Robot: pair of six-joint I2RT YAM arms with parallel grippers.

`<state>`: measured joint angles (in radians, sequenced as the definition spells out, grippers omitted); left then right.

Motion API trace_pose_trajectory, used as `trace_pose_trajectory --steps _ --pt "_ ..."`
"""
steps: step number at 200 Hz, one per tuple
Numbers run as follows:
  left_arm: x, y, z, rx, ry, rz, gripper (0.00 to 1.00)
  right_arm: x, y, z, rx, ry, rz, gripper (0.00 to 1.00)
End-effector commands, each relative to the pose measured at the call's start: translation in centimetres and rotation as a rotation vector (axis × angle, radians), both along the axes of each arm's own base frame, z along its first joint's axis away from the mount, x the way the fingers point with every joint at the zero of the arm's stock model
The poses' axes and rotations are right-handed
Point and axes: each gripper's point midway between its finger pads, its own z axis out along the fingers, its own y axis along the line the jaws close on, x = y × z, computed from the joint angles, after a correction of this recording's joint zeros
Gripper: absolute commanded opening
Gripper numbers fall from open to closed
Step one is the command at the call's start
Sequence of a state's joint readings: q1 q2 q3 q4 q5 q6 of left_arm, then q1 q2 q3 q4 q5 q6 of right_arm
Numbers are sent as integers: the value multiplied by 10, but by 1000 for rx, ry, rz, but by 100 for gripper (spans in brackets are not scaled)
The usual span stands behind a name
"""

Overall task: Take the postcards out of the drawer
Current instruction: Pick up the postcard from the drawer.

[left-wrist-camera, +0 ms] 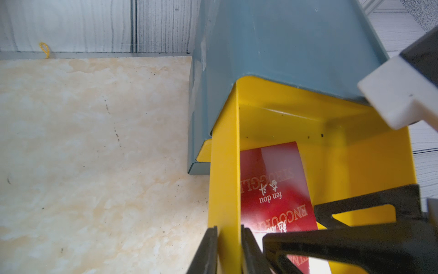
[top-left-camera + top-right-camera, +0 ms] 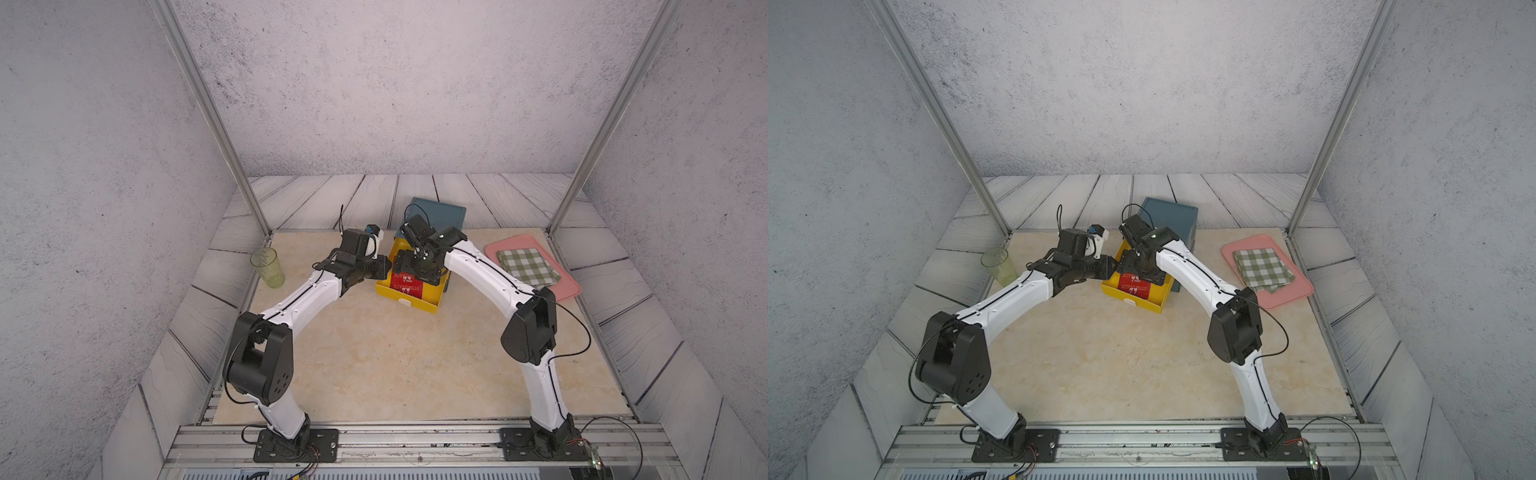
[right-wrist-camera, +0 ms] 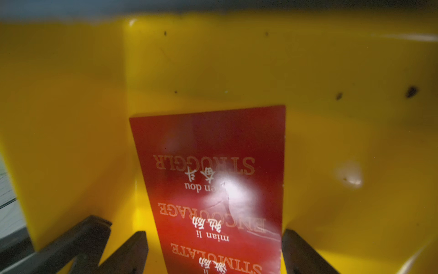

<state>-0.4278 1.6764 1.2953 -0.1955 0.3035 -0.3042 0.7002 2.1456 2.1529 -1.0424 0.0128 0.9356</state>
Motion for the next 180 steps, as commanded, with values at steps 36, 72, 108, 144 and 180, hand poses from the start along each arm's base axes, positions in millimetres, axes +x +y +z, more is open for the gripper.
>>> trace_pose_trajectory --steps 36,72,108,144,180 --pt "2 -9 10 -30 -14 -26 21 -19 1 -26 9 91 14 92" --pt "2 -11 9 -36 -8 -29 21 -17 6 -23 55 56 27 92" --pt "2 -12 10 -42 -7 -32 21 -18 9 -22 74 42 44 92" --pt "1 -12 9 -43 -5 -33 21 -15 10 -15 98 3 46 92" --pt "2 -12 10 -47 -5 -32 21 -13 12 -8 125 -36 60 92"
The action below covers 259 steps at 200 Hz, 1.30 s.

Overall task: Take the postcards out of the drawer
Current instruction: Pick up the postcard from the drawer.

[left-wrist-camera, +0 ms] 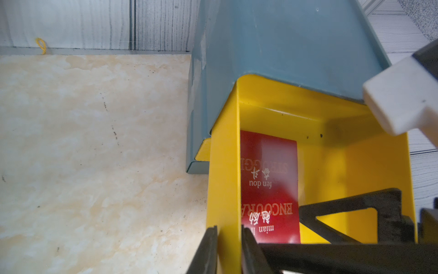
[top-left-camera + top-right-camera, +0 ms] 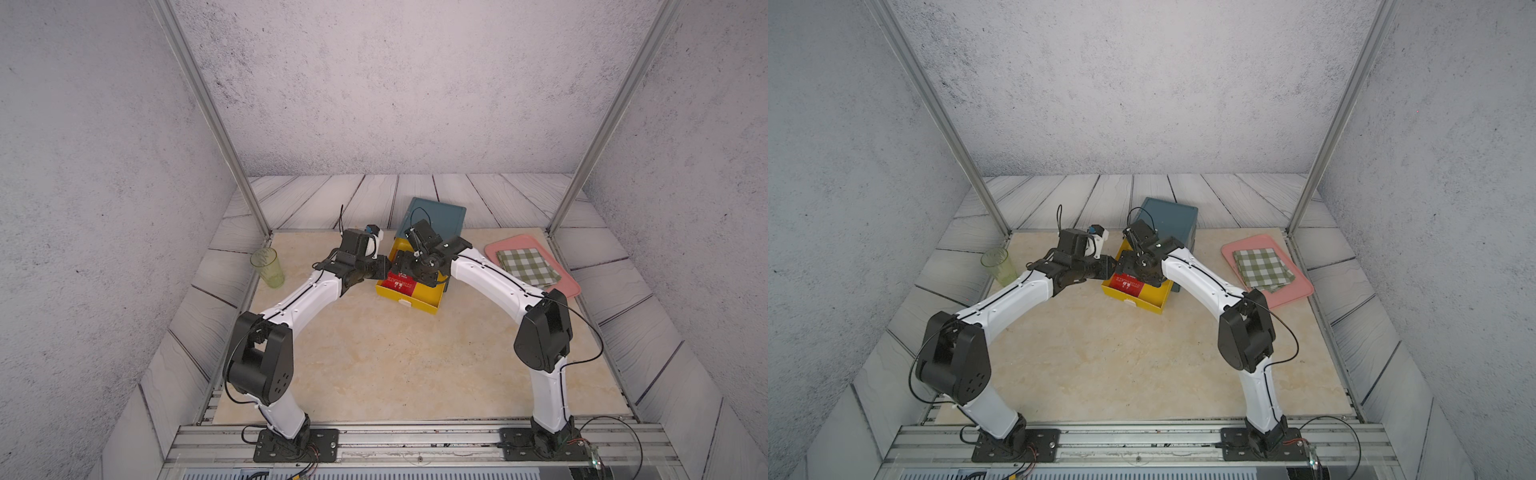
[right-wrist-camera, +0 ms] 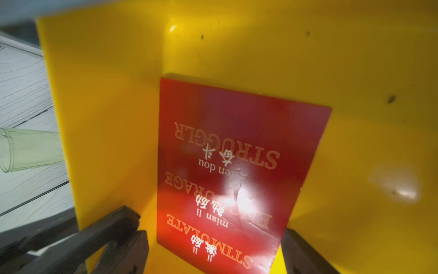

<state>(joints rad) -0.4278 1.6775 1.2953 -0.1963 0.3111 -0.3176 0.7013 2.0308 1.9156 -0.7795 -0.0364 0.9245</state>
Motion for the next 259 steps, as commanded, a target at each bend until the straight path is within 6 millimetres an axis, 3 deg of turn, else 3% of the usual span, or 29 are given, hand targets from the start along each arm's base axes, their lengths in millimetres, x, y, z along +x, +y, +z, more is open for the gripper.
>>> trace_pose_trajectory --steps 1,259 --pt "2 -11 10 -36 -15 -34 21 -14 -1 -10 5 45 28 92" --pt "2 -13 10 -45 -8 -38 21 -7 12 37 173 -134 63 90"
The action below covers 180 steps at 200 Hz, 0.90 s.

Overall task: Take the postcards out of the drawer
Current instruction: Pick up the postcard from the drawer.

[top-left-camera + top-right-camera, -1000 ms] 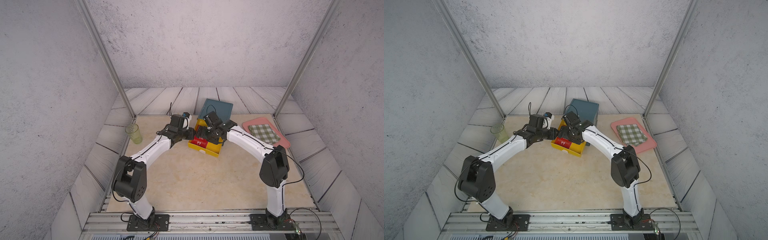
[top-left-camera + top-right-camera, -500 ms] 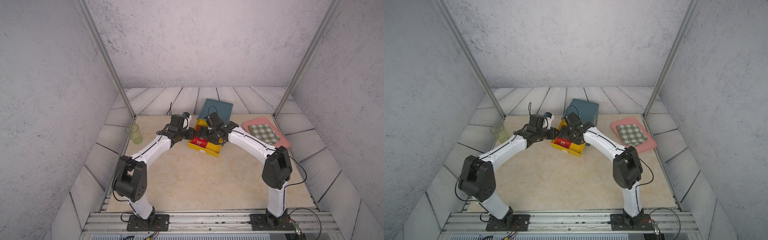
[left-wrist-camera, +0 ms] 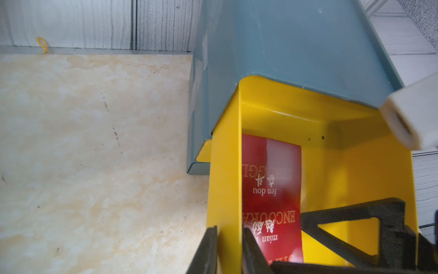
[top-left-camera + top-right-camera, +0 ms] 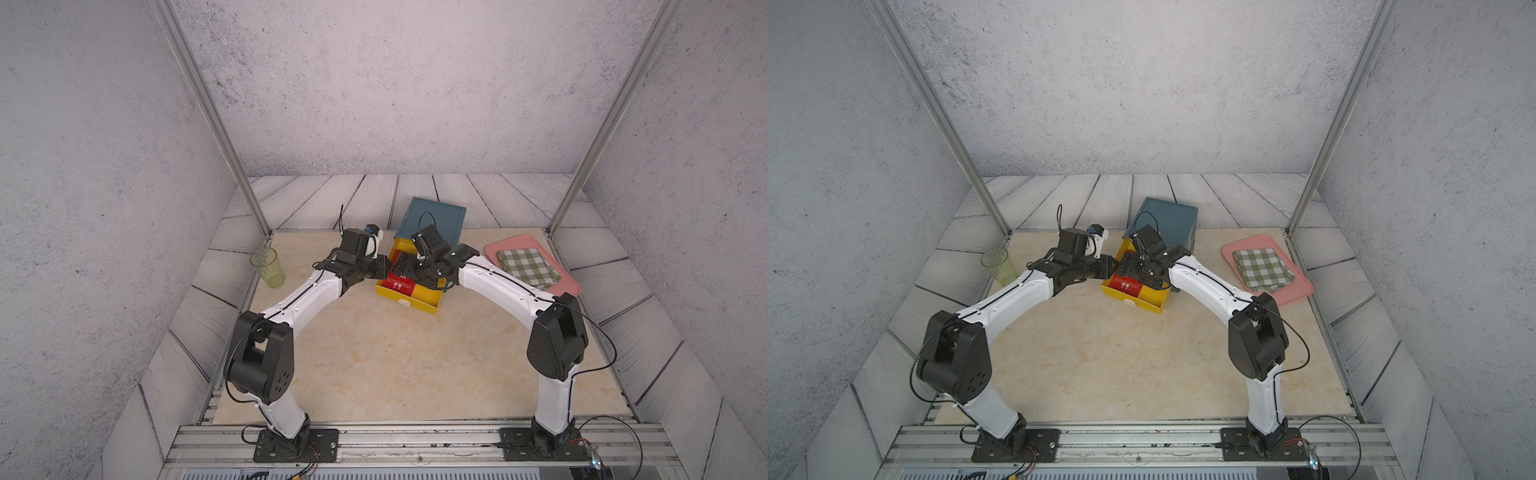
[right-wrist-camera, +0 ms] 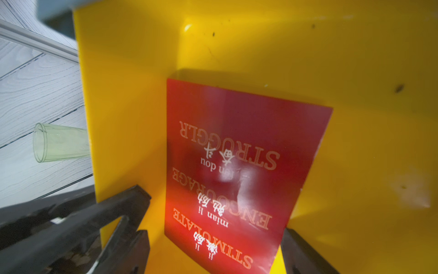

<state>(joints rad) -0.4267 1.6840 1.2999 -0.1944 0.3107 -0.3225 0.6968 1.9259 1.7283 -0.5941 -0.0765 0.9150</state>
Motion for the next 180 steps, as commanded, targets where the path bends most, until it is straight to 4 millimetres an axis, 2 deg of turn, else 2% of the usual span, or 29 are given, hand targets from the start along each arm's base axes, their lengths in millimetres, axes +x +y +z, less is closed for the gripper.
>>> trace_pose_trajectory --steps 1,105,180 --pt "0 -13 10 -42 -10 -43 21 -1 10 31 86 -73 35 90" --pt "0 -13 11 -43 -9 -42 21 0 9 51 158 -165 32 89" --pt "0 -13 9 -42 -5 -41 21 2 13 58 204 -198 32 88"
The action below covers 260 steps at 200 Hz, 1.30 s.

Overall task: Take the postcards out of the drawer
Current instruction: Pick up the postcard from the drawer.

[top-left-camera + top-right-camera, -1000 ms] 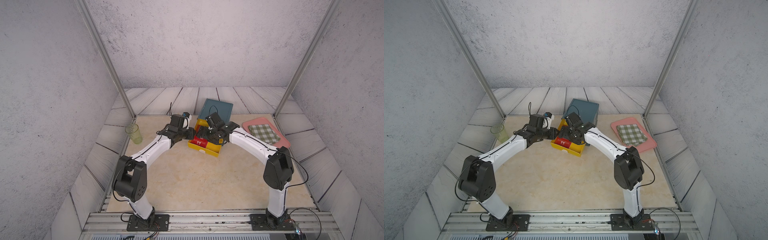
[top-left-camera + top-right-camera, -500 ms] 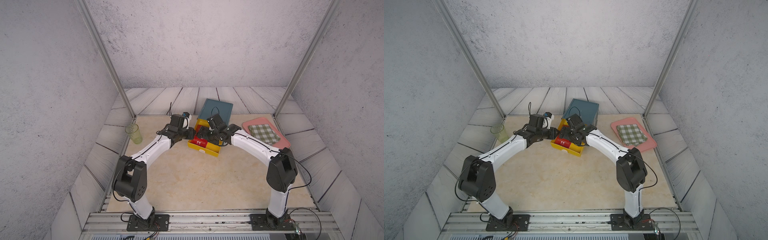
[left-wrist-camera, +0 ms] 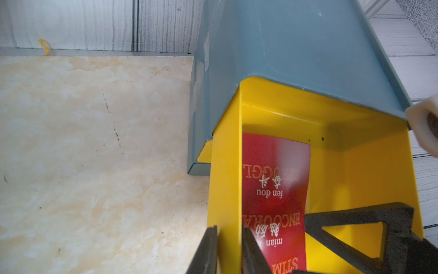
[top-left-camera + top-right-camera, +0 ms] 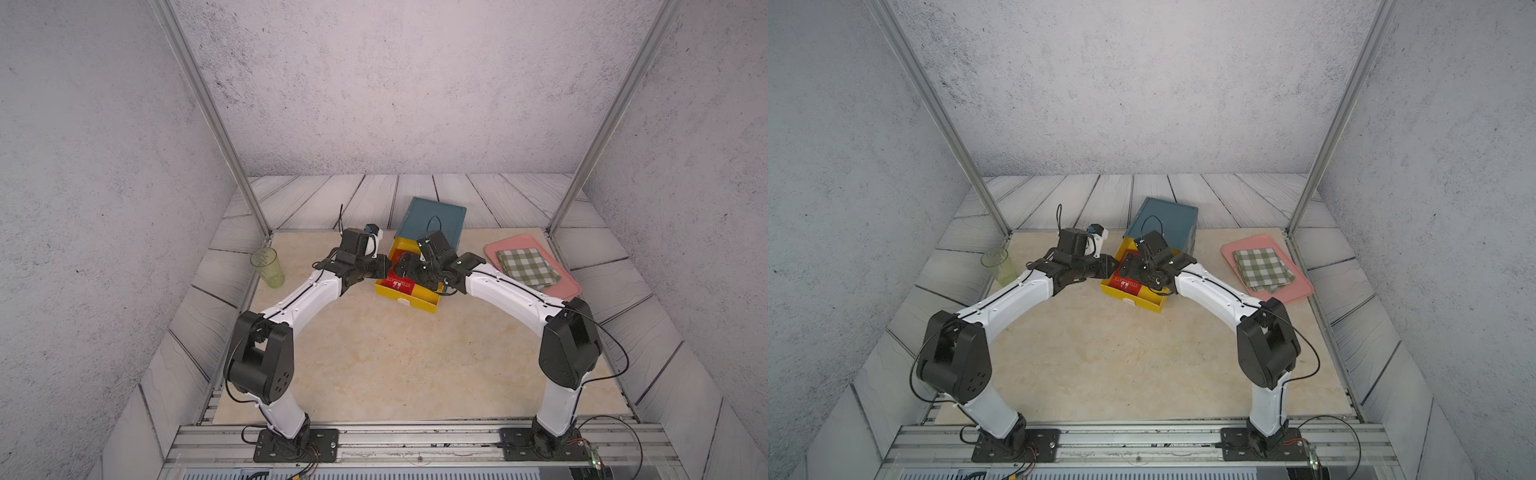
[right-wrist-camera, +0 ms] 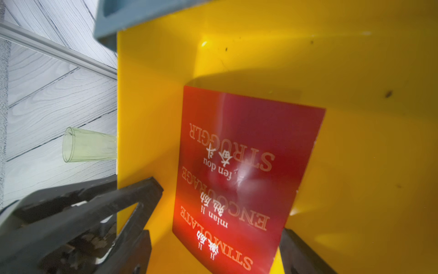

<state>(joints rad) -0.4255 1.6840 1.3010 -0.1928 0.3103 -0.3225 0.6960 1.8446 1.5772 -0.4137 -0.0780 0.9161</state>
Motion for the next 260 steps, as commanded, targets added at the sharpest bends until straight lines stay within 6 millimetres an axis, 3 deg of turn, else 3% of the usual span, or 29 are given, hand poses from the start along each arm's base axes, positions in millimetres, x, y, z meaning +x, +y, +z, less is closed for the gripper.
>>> trace_pose_trajectory --steps 1,70,260 --pt "0 -13 9 -41 -3 -42 21 2 13 51 130 -116 34 88" --pt "0 -13 7 -40 0 -42 21 5 6 60 156 -161 11 88" --pt "0 -13 6 -36 6 -41 21 10 15 80 266 -240 97 92"
